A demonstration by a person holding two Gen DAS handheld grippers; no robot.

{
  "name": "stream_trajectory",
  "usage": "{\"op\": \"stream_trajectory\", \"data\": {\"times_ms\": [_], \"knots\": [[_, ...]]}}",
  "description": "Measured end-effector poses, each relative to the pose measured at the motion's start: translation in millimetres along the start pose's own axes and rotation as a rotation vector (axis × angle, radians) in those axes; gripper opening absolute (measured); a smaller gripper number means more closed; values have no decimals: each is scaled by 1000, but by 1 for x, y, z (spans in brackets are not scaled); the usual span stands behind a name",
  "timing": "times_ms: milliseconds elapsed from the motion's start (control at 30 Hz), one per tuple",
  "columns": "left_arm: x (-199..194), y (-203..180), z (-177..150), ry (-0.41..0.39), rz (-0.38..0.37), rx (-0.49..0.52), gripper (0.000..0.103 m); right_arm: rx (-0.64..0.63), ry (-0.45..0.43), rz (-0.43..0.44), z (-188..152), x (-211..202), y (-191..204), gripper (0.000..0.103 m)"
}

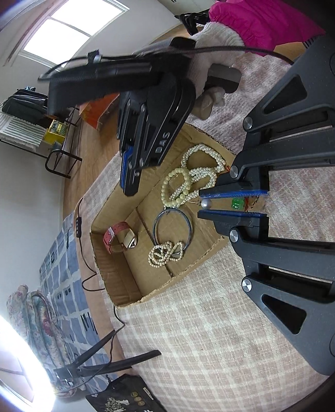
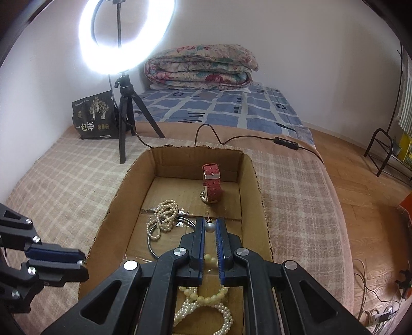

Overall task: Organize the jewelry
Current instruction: 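Carry the earring in the left tool to the box while the right tool carries its earring there, then open the left tool to drop the earring into the box while the right tool releases its earring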

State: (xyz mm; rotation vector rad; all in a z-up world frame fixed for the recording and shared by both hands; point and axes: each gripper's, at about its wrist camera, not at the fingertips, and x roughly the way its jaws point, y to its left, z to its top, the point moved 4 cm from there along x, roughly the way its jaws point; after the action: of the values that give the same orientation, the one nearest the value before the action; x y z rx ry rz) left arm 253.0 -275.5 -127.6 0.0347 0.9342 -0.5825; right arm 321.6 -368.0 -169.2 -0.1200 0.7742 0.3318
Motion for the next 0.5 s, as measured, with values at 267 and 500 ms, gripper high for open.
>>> {"op": "stream_trajectory", "data": {"times_ms": [267, 500], "knots": [[5, -2, 0, 4, -3, 7, 7, 24, 11, 11, 1, 13, -2, 6], [5, -3, 1, -2, 3, 13, 7, 35, 12, 14, 0, 15, -4, 13]]}}
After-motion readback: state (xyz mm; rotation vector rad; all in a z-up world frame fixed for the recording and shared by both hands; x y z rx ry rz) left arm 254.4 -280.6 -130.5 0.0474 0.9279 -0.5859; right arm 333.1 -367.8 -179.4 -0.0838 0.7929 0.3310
